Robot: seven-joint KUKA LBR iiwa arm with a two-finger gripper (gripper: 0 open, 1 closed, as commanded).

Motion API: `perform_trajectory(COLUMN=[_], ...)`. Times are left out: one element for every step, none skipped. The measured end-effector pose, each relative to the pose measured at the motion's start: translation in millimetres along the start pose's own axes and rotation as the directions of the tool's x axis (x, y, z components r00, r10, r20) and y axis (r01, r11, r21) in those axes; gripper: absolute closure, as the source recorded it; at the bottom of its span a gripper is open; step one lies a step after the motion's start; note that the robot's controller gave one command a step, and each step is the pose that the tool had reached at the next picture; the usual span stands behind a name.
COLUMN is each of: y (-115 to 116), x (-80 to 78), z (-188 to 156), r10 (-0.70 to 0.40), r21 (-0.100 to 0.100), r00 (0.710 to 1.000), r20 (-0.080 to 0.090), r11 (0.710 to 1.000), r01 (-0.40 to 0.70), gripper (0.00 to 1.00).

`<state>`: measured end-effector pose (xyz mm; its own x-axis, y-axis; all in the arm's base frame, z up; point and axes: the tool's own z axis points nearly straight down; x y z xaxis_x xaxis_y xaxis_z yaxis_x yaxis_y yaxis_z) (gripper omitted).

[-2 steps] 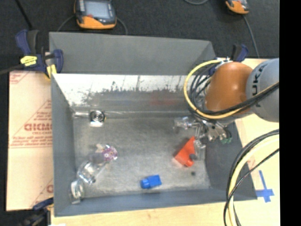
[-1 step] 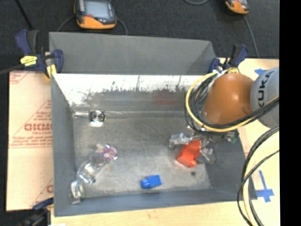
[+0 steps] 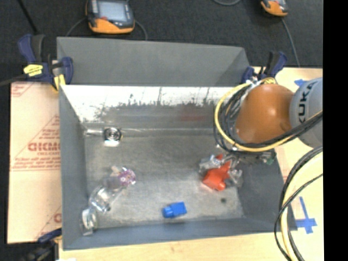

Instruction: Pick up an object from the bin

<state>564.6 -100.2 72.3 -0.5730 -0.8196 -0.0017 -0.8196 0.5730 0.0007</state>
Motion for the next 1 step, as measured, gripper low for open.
perform_trajectory(y=[13.4], x=[2.8], z=[-135.5], r10=[-0.064], r21=[0.010], r00=[0.998], r20=[0.002], r11=[0.998], r01=[0.064], gripper=[1.00])
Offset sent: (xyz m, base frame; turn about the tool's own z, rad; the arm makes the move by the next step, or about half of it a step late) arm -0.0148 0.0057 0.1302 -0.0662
